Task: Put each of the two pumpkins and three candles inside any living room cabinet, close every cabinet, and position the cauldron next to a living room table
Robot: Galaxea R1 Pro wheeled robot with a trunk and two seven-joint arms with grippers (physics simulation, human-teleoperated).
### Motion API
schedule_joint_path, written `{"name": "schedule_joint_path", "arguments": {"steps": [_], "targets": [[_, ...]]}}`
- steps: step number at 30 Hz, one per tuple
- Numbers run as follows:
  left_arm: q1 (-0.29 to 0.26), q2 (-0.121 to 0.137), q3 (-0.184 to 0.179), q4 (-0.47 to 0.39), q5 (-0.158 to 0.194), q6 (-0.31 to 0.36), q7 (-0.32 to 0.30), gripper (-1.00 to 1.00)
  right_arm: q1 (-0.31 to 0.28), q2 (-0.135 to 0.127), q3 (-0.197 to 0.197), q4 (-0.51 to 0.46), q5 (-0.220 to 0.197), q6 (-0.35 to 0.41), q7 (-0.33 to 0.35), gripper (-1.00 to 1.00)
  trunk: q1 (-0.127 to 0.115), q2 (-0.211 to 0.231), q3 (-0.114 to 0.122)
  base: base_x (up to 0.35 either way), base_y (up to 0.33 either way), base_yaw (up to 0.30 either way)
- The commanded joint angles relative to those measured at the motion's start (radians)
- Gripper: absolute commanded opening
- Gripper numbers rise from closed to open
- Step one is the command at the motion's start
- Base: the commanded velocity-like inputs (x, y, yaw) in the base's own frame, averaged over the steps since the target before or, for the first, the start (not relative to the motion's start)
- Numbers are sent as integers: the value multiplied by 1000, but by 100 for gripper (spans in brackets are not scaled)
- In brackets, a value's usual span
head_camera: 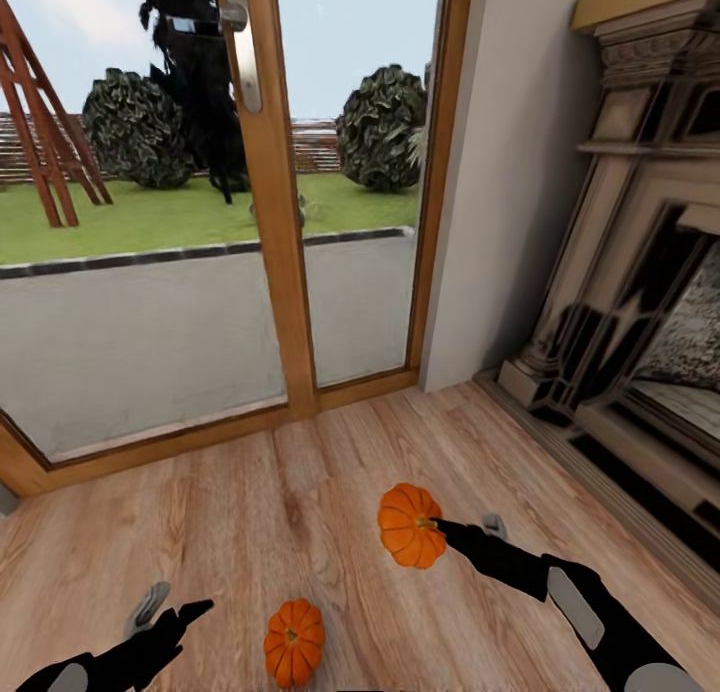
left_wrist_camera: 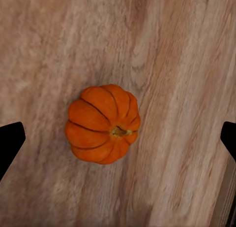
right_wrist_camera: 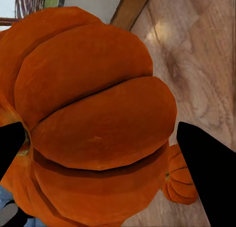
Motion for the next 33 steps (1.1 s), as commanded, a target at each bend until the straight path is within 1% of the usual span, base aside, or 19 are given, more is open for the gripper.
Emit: {"name": "schedule_joint_path", "arguments": {"steps": [1,5,9,12,19,33], "targets": [[0,-2,3,-1,3,2,-1,100,0,-1,0,-1,-11,9,-5,-100,0,-1,-5,0,0,0],[0,-8,2,-1,0,-11,-1,100,0,1,-4,-1,-10,9,-6,-100,2,-2,-20,0,0,0],[-1,-13,-23,-1,0,-16,-1,100,0,4,-6,-1,-8,8,-6,-100,4,-3,-36,0,0,0],[-1,-14,-34,-1,1,-16,-2,100,0,4,-6,-1,-7,8,-7,-100,5,-3,-47,0,0,0],[-1,-13,-38,-1,1,-17,-27,100,0,5,-5,-1,-6,8,-7,-100,8,-5,-74,0,0,0],[-1,-14,-39,-1,1,-17,-30,100,0,5,-6,-1,-2,8,-7,-100,15,-8,-129,0,0,0]]}}
